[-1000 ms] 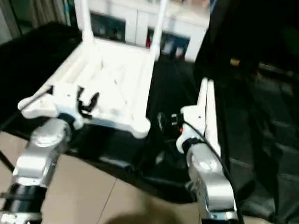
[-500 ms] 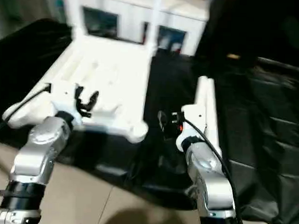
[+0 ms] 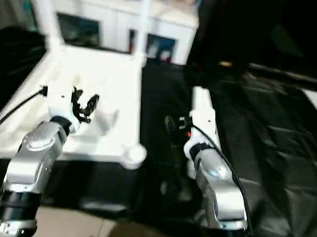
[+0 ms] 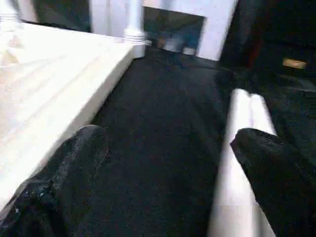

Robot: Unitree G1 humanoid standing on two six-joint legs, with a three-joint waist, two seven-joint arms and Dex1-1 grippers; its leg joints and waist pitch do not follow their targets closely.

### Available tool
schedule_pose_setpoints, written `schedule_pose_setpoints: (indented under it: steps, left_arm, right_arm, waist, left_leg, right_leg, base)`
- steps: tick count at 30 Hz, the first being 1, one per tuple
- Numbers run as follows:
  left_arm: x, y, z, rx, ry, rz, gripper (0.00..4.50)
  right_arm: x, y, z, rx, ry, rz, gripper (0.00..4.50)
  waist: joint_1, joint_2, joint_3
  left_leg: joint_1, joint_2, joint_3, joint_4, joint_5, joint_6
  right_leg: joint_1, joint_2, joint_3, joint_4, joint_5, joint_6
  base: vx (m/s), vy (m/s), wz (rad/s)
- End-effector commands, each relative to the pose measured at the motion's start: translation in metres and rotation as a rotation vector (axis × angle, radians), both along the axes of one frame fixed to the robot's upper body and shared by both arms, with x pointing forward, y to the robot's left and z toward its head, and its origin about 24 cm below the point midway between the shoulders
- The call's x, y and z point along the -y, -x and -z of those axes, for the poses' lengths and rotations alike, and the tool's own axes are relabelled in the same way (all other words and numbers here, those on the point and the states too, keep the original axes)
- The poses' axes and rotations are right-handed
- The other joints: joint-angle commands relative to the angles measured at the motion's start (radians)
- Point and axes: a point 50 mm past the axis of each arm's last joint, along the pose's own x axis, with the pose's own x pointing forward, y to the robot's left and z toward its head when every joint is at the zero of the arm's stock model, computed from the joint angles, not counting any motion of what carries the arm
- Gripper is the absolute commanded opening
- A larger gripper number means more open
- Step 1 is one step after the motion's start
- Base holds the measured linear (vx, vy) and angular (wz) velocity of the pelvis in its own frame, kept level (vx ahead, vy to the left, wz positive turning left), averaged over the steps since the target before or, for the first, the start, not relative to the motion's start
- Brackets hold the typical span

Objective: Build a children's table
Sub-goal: Rotate table base, then pick table leg

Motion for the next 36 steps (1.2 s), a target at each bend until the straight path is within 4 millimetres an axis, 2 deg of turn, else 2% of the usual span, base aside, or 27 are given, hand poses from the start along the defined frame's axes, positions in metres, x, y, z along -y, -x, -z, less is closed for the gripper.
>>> schedule_pose_setpoints:
  steps: [1,2,3,4,5,6,7,8,9,10,11,12,13,14,15,17,18,20,22,23,24,26,28,31,32,33,36]
  left_arm:
    - [0.011,0.001,-0.001,-0.004,0.01,0.049,2.63]
    - [0.011,0.002,-0.001,-0.005,0.009,0.049,2.63]
    - [0.012,0.003,-0.001,-0.01,0.012,0.071,2.63]
    - [0.013,0.005,-0.001,-0.026,0.003,0.124,2.63]
    - [0.015,0.008,-0.001,-0.035,0.003,0.2,2.63]
    - [0.016,0.01,-0.002,-0.036,0.003,0.226,2.63]
    - [0.019,0.014,-0.003,-0.042,-0.015,0.323,2.63]
    - [0.021,0.016,-0.004,-0.046,-0.029,0.365,2.63]
    - [0.022,0.02,-0.003,-0.064,-0.041,0.427,2.63]
    - [0.024,0.023,-0.003,-0.083,-0.053,0.485,2.63]
    - [0.025,0.025,-0.002,-0.102,-0.067,0.533,2.63]
    - [0.026,0.027,-0.004,-0.14,-0.069,0.601,2.63]
    - [0.027,0.028,-0.005,-0.15,-0.067,0.627,2.63]
    - [0.029,0.029,-0.007,-0.166,-0.068,0.665,2.9]
    - [0.029,0.029,-0.007,-0.166,-0.068,0.665,2.96]
    - [0.031,0.032,-0.011,-0.183,-0.08,0.738,3.16]
    - [0.033,0.033,-0.014,-0.191,-0.117,0.797,3.16]
    - [0.033,0.033,-0.015,-0.192,-0.141,0.816,3.41]
    - [0.032,0.034,-0.017,-0.21,-0.165,0.847,3.41]
    - [0.032,0.034,-0.018,-0.221,-0.165,0.866,3.41]
    - [0.032,0.035,-0.019,-0.231,-0.164,0.881,3.41]
    - [0.033,0.036,-0.02,-0.238,-0.164,0.894,3.41]
    - [0.033,0.037,-0.02,-0.248,-0.163,0.905,3.41]
    - [0.033,0.039,-0.019,-0.256,-0.176,0.913,3.41]
    - [0.033,0.039,-0.019,-0.256,-0.176,0.913,3.41]
    - [0.032,0.039,-0.019,-0.255,-0.176,0.912,3.41]
    - [0.031,0.038,-0.021,-0.251,-0.179,0.907,3.41]
  right_arm:
    - [0.012,0.002,0.0,-0.044,0.018,0.056,4.5]
    - [0.012,0.002,0.0,-0.057,0.014,0.058,4.5]
    - [0.012,0.002,-0.002,-0.065,0.016,0.055,4.5]
    - [0.012,0.002,-0.006,-0.089,-0.034,0.035,4.5]
    - [0.012,0.001,-0.008,-0.126,-0.079,0.033,4.5]
    - [0.013,0.001,-0.008,-0.141,-0.084,0.036,4.5]
    - [0.015,-0.001,-0.008,-0.187,-0.08,0.036,4.5]
    - [0.016,-0.001,-0.007,-0.204,-0.066,0.036,4.5]
    - [0.018,-0.003,-0.006,-0.226,-0.047,0.043,4.5]
    - [0.021,-0.005,-0.005,-0.249,-0.027,0.053,4.5]
    - [0.023,-0.007,-0.004,-0.271,-0.007,0.061,4.5]
    - [0.028,-0.014,-0.005,-0.304,0.032,0.087,4.5]
    - [0.03,-0.018,-0.006,-0.318,0.043,0.102,4.5]
    - [0.032,-0.021,-0.006,-0.341,0.058,0.106,4.5]
    - [0.032,-0.021,-0.006,-0.341,0.058,0.106,4.5]
    - [0.034,-0.026,-0.008,-0.374,0.069,0.105,4.5]
    - [0.036,-0.032,-0.007,-0.431,0.081,0.106,4.5]
    - [0.037,-0.035,-0.006,-0.444,0.087,0.105,4.5]
    - [0.035,-0.041,-0.005,-0.481,0.062,0.089,4.5]
    - [0.034,-0.044,-0.004,-0.489,0.046,0.074,4.5]
    - [0.032,-0.047,-0.003,-0.497,0.035,0.062,4.5]
    - [0.03,-0.051,-0.001,-0.51,0.022,0.043,4.5]
    - [0.028,-0.053,0.001,-0.516,0.012,0.028,4.5]
    - [0.024,-0.057,0.002,-0.513,-0.005,-0.002,4.5]
    - [0.024,-0.057,0.002,-0.513,-0.005,-0.002,4.5]
    - [0.023,-0.059,0.001,-0.505,0.002,-0.005,4.5]
    - [0.021,-0.066,0.0,-0.5,0.004,-0.013,4.5]
  waist:
    - [0.011,0.003,-0.053]
    - [0.025,-0.003,-0.043]
    - [0.039,-0.006,-0.059]
    - [0.031,0.009,-0.062]
    - [0.012,0.014,-0.066]
    - [0.003,0.016,-0.072]
    - [0.0,0.015,-0.085]
    - [-0.002,0.015,-0.085]
    - [-0.001,0.022,-0.075]
    - [0.0,0.019,-0.072]
    - [0.002,0.021,-0.063]
    - [0.001,0.029,-0.058]
    - [-0.002,0.029,-0.054]
    - [-0.002,0.029,-0.052]
    - [-0.004,0.031,-0.048]
    - [-0.005,0.026,-0.043]
    - [-0.005,0.029,-0.041]
    - [-0.005,0.027,-0.041]
    - [-0.001,0.031,-0.041]
    - [-0.001,0.027,-0.044]
    - [0.0,0.029,-0.046]
    - [0.002,0.026,-0.048]
    - [0.005,0.029,-0.051]
    - [0.009,0.024,-0.054]
    - [0.01,0.025,-0.055]
    - [0.011,0.019,-0.055]
    - [0.015,0.02,-0.055]
  left_leg:
    - [-0.01,0.05,0.002,-0.085,-0.207,0.168]
    - [-0.02,0.044,0.011,-0.052,-0.144,0.129]
    - [-0.036,0.067,0.0,-0.049,0.006,0.066]
    - [-0.037,0.083,0.002,-0.099,0.139,0.033]
    - [-0.004,0.09,-0.001,-0.104,0.249,0.023]
    - [0.003,0.091,-0.007,-0.096,0.324,0.023]
    - [0.013,0.082,-0.007,-0.076,0.492,0.027]
    - [0.016,0.078,-0.006,-0.073,0.543,0.027]
    - [0.01,0.079,0.003,-0.079,0.488,0.004]
    - [0.01,0.083,0.007,-0.083,0.423,-0.004]
    - [0.006,0.089,0.01,-0.098,0.277,-0.025]
    - [0.008,0.099,0.012,-0.109,0.142,-0.053]
    - [0.007,0.102,0.013,-0.114,0.079,-0.071]
    - [0.009,0.105,0.015,-0.118,0.022,-0.086]
    - [0.011,0.109,0.018,-0.124,-0.062,-0.111]
    - [0.011,0.111,0.028,-0.129,-0.149,-0.129]
    - [0.012,0.112,0.032,-0.132,-0.176,-0.134]
    - [0.009,0.112,0.031,-0.132,-0.189,-0.137]
    - [0.012,0.113,0.035,-0.132,-0.19,-0.14]
    - [0.006,0.113,0.036,-0.133,-0.175,-0.138]
    - [0.006,0.114,0.037,-0.131,-0.152,-0.139]
    - [0.005,0.114,0.04,-0.131,-0.132,-0.133]
    - [0.003,0.115,0.043,-0.131,-0.087,-0.126]
    - [0.0,0.115,0.048,-0.13,-0.045,-0.114]
    - [0.0,0.115,0.049,-0.13,-0.038,-0.113]
    - [-0.001,0.116,0.05,-0.13,-0.026,-0.109]
    - [-0.001,0.117,0.055,-0.129,-0.018,-0.108]
  right_leg:
    - [0.075,-0.097,0.078,-0.135,-0.181,-0.069]
    - [0.083,-0.136,0.108,-0.168,-0.314,-0.086]
    - [0.109,-0.145,0.114,-0.155,-0.355,-0.11]
    - [0.09,-0.091,0.078,-0.107,-0.116,-0.136]
    - [0.054,-0.04,0.047,-0.069,0.158,-0.155]
    - [0.05,-0.035,0.044,-0.052,0.276,-0.168]
    - [0.044,-0.025,0.043,-0.039,0.466,-0.19]
    - [0.039,-0.019,0.041,-0.037,0.511,-0.199]
    - [0.036,-0.021,0.039,-0.048,0.451,-0.213]
    - [0.034,-0.025,0.04,-0.054,0.399,-0.219]
    - [0.038,-0.034,0.042,-0.062,0.277,-0.232]
    - [0.035,-0.039,0.042,-0.068,0.159,-0.238]
    - [0.034,-0.041,0.042,-0.071,0.107,-0.24]
    - [0.033,-0.043,0.042,-0.075,0.06,-0.24]
    - [0.029,-0.045,0.043,-0.079,-0.018,-0.235]
    - [0.023,-0.049,0.048,-0.091,-0.138,-0.204]
    - [0.019,-0.052,0.05,-0.1,-0.199,-0.185]
    - [0.018,-0.053,0.051,-0.103,-0.252,-0.169]
    - [0.01,-0.054,0.053,-0.109,-0.279,-0.154]
    - [0.015,-0.054,0.051,-0.106,-0.276,-0.155]
    - [0.013,-0.054,0.05,-0.102,-0.255,-0.162]
    - [0.014,-0.052,0.05,-0.102,-0.228,-0.167]
    - [0.017,-0.05,0.047,-0.094,-0.153,-0.19]
    - [0.02,-0.046,0.046,-0.086,-0.056,-0.209]
    - [0.021,-0.046,0.046,-0.085,-0.044,-0.212]
    - [0.023,-0.044,0.045,-0.084,-0.028,-0.216]
    - [0.022,-0.045,0.044,-0.081,-0.02,-0.225]
  base:
    - [0.011,-0.092,0.03]
    - [0.034,-0.097,0.04]
    - [0.058,-0.052,-0.03]
    - [0.058,-0.052,-0.03]
    - [0.052,-0.028,-0.04]
    - [0.063,-0.016,-0.02]
    - [0.063,-0.016,-0.02]
    - [0.0,0.0,0.0]
    - [0.0,0.0,0.0]
    - [0.0,0.0,0.0]
    - [0.0,0.0,0.0]
    - [-0.06,-0.013,0.0]
    - [-0.06,-0.013,0.0]
    - [-0.078,-0.013,0.01]
    - [-0.078,-0.015,0.03]
    - [-0.074,-0.02,0.02]
    - [-0.063,-0.033,-0.02]
    - [-0.058,-0.034,-0.01]
    - [0.0,0.0,0.0]
    - [0.0,0.0,0.0]
    - [0.0,0.0,0.0]
    - [0.0,0.0,0.0]
    - [0.0,0.0,0.0]
    - [0.0,0.0,0.0]
    - [0.0,0.0,0.0]
    - [0.0,0.0,0.0]
    - [0.0,0.0,0.0]
